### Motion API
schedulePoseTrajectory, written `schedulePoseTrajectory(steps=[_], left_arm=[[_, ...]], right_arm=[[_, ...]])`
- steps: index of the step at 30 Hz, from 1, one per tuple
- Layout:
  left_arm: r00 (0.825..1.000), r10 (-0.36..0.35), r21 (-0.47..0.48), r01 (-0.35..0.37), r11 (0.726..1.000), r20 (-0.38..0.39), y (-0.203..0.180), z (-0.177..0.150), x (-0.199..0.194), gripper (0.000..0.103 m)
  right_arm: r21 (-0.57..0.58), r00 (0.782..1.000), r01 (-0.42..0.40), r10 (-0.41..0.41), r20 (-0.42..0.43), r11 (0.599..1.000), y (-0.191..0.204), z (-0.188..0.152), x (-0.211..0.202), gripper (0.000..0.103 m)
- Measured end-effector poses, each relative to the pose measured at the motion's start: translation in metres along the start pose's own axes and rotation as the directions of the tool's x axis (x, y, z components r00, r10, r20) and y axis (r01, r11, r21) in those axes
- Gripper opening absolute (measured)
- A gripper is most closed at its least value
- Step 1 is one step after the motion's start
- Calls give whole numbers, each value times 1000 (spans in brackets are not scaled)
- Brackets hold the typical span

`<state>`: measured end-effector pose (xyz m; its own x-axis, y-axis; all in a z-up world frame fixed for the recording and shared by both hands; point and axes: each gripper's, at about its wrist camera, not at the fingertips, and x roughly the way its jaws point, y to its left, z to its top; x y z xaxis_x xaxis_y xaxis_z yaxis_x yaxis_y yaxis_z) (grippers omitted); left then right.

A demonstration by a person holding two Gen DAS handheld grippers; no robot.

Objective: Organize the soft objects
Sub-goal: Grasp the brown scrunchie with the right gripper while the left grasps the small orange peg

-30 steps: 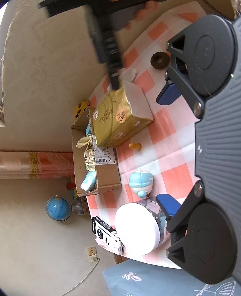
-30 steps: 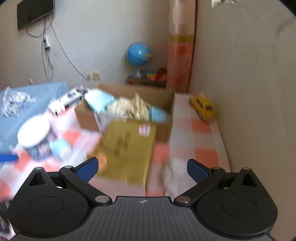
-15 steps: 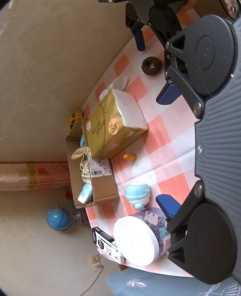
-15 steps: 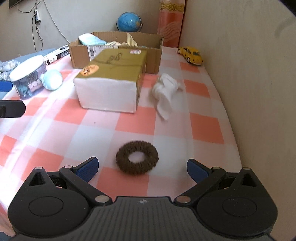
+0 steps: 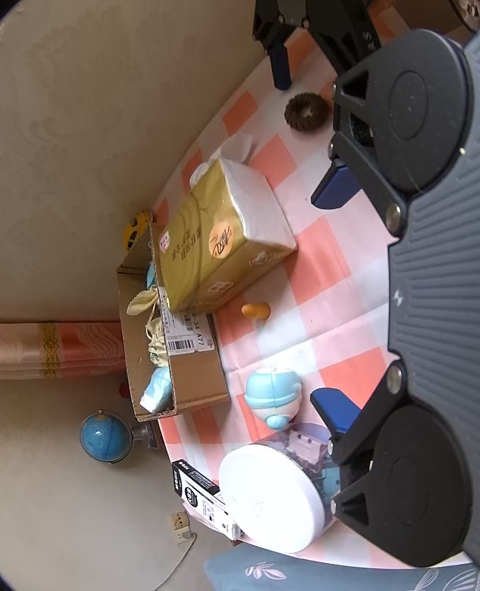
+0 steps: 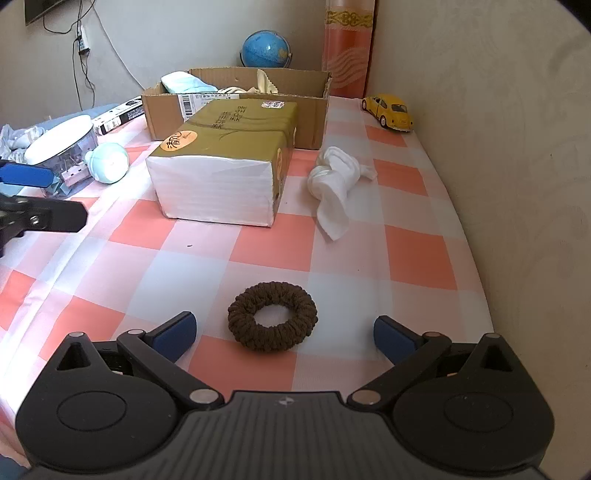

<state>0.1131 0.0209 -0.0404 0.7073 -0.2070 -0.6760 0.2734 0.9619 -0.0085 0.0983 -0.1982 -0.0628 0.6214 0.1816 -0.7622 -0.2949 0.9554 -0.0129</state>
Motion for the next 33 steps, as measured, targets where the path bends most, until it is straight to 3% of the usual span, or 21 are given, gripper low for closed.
schedulePoseTrajectory(steps=[9, 15, 26, 33], left_arm=[[1000, -9, 67, 10, 998, -10, 2, 9, 18, 102], [997, 41, 135, -49, 990, 64, 4, 22, 20, 98], [999, 3, 112, -7, 994, 35, 11, 34, 50, 44], [1000, -14, 114, 11, 993, 26, 8, 36, 68, 35]], right_arm=[[5, 1000, 4, -4, 20, 1000, 0, -3, -1, 103], [9, 1000, 8, -9, 25, 1000, 1, -3, -1, 103], [5, 1000, 4, -4, 29, 1000, 0, -3, 0, 103], [3, 1000, 4, -4, 29, 1000, 0, -2, 0, 103]])
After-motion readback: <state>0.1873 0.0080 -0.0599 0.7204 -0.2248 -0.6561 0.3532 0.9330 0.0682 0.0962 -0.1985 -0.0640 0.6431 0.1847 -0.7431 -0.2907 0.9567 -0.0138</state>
